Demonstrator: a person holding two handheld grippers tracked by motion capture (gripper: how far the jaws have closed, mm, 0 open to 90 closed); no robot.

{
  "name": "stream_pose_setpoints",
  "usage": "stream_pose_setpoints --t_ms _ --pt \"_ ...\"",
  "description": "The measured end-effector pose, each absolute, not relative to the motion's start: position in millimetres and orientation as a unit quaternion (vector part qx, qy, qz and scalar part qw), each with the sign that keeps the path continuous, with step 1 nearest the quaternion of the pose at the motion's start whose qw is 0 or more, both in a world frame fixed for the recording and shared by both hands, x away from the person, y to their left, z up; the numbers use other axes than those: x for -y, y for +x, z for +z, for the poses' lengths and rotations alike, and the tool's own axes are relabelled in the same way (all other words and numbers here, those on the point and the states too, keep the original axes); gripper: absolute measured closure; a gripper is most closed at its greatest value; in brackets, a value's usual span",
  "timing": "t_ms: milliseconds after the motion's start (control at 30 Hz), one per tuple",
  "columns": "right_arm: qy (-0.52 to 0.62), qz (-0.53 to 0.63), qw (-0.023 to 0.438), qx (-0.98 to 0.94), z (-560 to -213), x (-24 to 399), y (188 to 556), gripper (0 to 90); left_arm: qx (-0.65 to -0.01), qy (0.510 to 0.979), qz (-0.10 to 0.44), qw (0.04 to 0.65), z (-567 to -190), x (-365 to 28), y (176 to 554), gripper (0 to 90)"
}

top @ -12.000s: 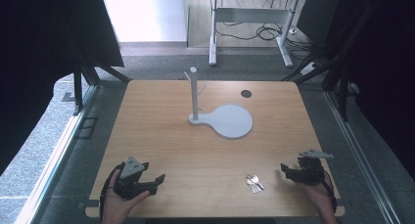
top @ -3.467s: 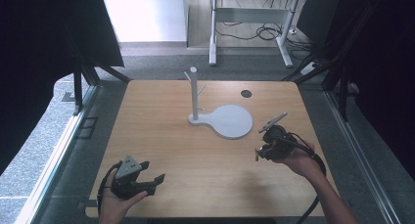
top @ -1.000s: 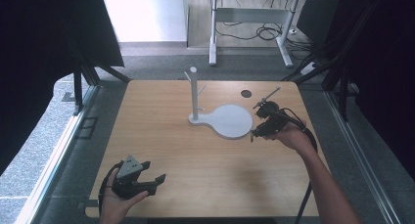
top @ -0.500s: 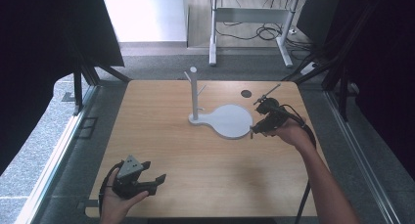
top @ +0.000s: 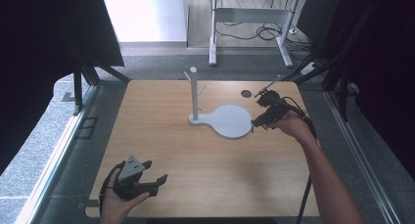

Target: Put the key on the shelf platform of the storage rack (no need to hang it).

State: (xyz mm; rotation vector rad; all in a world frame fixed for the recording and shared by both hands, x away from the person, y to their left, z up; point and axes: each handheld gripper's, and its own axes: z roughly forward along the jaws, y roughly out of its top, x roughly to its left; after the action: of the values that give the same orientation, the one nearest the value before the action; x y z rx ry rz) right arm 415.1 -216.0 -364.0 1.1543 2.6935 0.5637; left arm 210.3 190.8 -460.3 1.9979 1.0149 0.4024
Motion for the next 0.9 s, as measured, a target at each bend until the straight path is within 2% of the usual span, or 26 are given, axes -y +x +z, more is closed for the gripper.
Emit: stream_pose_setpoints --t_ms 667,900 --pt "0.384 0.209 0.086 -0.895 -344.9 195.2 431.9 67.7 -0.399 0.8 0.155 0.42 -461.1 -186.6 209.6 27.4" --pt "0.397 0.203 0.083 -0.891 -349.1 190.1 446.9 67.7 -0.401 0.798 0.156 0.422 -460.5 -189.2 210.1 27.4"
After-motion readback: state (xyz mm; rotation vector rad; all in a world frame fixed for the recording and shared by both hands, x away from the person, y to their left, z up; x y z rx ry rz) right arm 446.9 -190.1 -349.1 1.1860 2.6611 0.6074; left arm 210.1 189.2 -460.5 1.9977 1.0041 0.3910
